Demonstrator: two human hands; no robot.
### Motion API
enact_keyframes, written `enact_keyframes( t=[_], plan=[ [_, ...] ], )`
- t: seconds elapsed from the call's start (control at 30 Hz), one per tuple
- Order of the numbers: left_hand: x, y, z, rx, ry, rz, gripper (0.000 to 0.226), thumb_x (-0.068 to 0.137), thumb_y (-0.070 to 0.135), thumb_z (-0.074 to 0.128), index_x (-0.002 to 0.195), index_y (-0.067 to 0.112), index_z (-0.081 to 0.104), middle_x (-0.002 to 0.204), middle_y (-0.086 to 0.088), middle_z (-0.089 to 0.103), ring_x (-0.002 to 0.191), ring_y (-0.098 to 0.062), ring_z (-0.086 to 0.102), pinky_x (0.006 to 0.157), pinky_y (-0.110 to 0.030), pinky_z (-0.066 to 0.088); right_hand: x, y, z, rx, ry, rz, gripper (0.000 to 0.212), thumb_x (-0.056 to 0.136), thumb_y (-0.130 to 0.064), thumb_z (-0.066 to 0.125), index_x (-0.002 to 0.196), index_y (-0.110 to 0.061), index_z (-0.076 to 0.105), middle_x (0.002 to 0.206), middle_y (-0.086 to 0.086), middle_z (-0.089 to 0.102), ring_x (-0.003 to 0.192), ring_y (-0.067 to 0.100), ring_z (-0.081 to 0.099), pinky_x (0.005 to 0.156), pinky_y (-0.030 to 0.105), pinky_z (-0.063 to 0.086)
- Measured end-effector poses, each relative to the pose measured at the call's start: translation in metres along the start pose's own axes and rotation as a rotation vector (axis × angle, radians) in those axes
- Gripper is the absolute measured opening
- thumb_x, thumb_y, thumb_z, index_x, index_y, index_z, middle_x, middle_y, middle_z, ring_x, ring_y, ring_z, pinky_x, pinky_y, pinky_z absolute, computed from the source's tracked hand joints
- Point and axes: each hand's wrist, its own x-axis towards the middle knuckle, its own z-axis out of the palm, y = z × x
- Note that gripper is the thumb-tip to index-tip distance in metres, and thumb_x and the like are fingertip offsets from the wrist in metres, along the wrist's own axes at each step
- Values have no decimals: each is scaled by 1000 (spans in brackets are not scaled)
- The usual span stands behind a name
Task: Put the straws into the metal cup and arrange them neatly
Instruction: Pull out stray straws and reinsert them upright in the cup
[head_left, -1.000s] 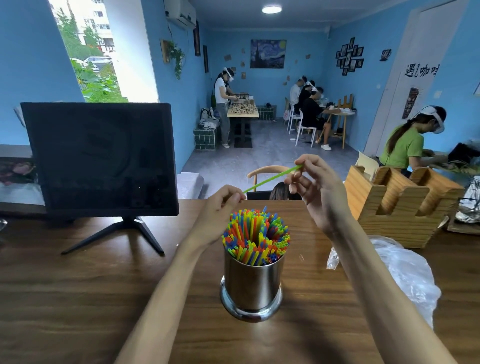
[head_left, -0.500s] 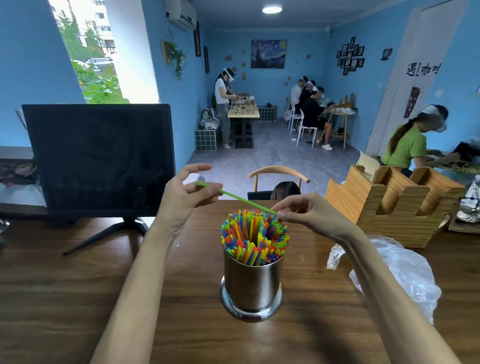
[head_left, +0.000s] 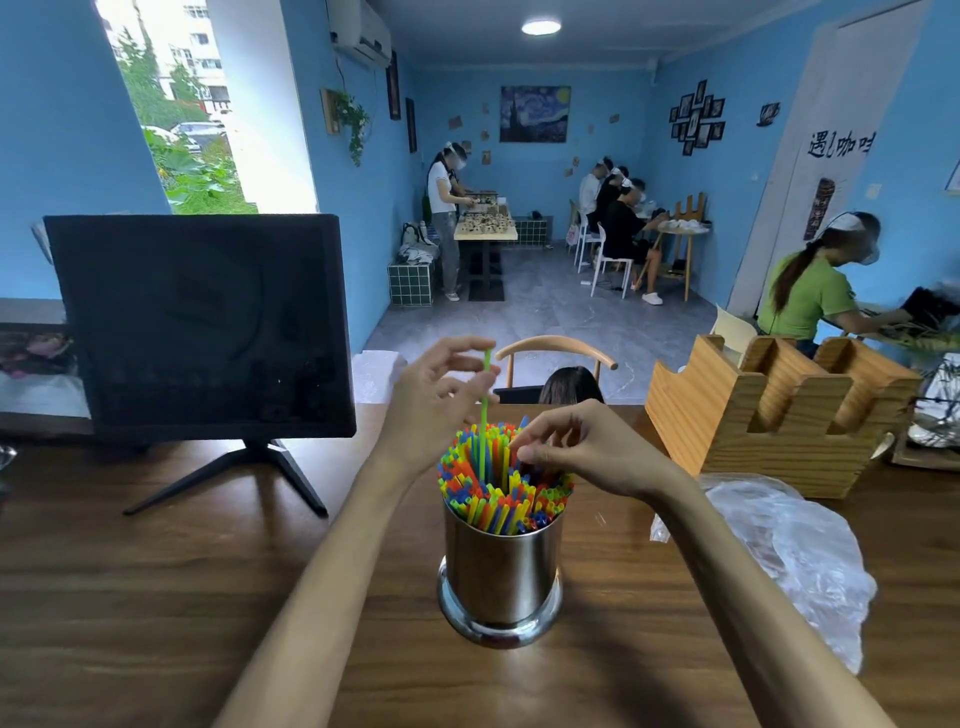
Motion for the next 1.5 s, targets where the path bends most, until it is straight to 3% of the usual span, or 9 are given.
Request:
enact_keyframes(
  t=[0.2,0.3,0.57,0.83,0.93,1.07,1.27,1.4,1.5],
  plan=[
    [-16,-27,-2,280,-31,-25,23,82,16,83,95,32,73,85,15,70,82,4,64,73,-12,49,1,12,3,-30,230,19,5,92,-27,74,95,-27,78,84,-5,72,71,14,57,66,29,46],
    [-18,-36,-7,494,-91,12,9,81,28,84,85,31,76,95,18,67,97,8,55,77,-12,44,4,14,4,-74,332,44,8,93,-24,72,100,-25,76,86,-9,68,69,5,52,64,20,44],
    [-15,-33,-16,587,-145,57,14,85,28,77,93,40,77,103,16,64,109,7,42,86,-6,30,4,14,9,-52,180,33,16,95,-19,69,100,-32,76,95,-5,65,69,7,46,64,19,41],
    [-15,-32,0,625,-293,106,17,79,38,84,92,46,79,100,22,60,104,-10,47,95,-43,44,3,11,13,-42,165,47,18,95,-14,65,100,-30,73,92,-12,68,75,10,57,66,19,47],
    [-12,-33,0,611,-242,130,13,74,42,87,85,43,80,91,22,66,100,-7,51,89,-38,45,2,11,12,-36,166,52,16,93,-16,68,96,-31,74,89,-14,68,72,13,54,66,21,45],
    [-9,-12,-3,363,-121,47,19,79,24,86,83,41,77,80,18,73,83,5,61,71,-10,45,-1,8,9,-36,153,77,22,97,-17,65,95,-36,74,88,-25,67,75,10,55,69,22,45],
    [7,17,-21,-196,388,141,14,86,8,78,91,21,75,85,-9,75,66,-8,60,63,-20,47,-4,-3,7,108,65,101,27,107,-25,48,120,-22,72,116,-5,70,111,3,62,95,19,47],
    [8,11,-27,-187,408,124,12,87,11,78,89,21,73,87,-7,75,70,-8,62,65,-22,47,-3,-10,1,635,195,88,38,100,-37,45,119,-15,69,86,4,71,71,11,57,65,21,40],
    [1,2,-28,-142,353,46,13,87,5,76,85,16,70,79,-4,72,63,-4,59,63,-17,47,1,-8,-9,870,292,48,25,86,-34,69,103,-16,77,80,7,71,62,13,61,58,22,42]
  ],
)
